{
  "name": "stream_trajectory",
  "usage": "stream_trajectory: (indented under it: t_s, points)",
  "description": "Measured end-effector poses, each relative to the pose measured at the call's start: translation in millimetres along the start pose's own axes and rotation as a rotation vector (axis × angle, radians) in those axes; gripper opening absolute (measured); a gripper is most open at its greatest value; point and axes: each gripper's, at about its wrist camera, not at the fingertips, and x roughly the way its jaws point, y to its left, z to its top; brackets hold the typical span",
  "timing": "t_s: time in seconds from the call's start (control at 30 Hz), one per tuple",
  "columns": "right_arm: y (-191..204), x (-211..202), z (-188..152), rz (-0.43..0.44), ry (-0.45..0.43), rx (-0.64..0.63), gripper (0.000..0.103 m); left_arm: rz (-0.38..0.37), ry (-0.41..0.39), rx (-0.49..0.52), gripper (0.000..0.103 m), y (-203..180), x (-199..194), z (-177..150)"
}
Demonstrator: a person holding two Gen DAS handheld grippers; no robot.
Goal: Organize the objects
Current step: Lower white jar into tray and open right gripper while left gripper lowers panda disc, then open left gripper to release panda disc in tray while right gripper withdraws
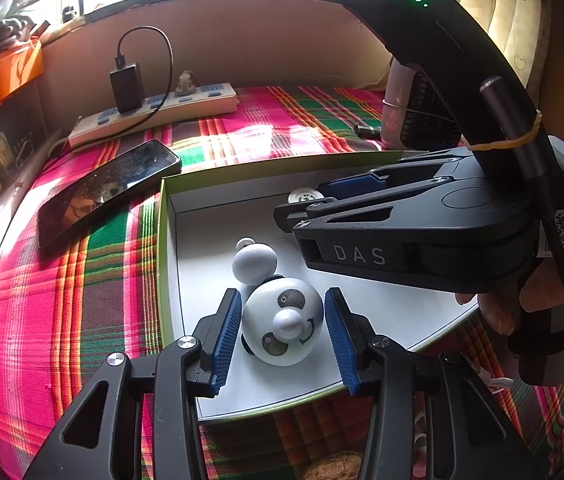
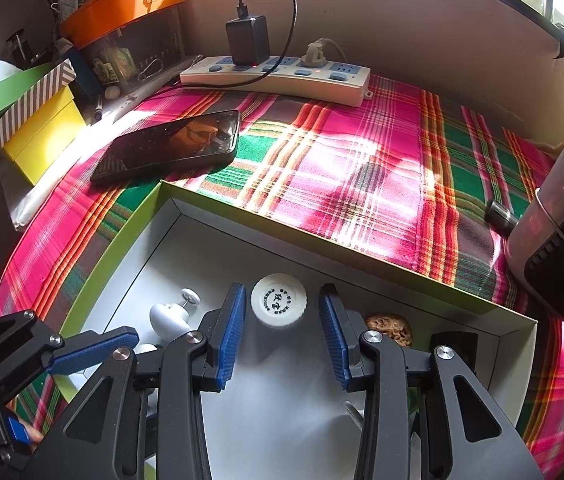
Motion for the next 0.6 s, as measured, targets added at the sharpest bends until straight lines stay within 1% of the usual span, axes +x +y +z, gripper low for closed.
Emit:
stream_trajectory:
  t_s: [0.3,0.6]
  points:
    - [2,-8,-1,-0.013,-0.023,0.008,0.04,-0.002,0.002,-0.005,0.042,0,-2,-2]
    - [4,-21,-5,-0.023,-0.046,0.02,0.04,0.002,-0.024,-0.014,0.042,-1,-15,-3]
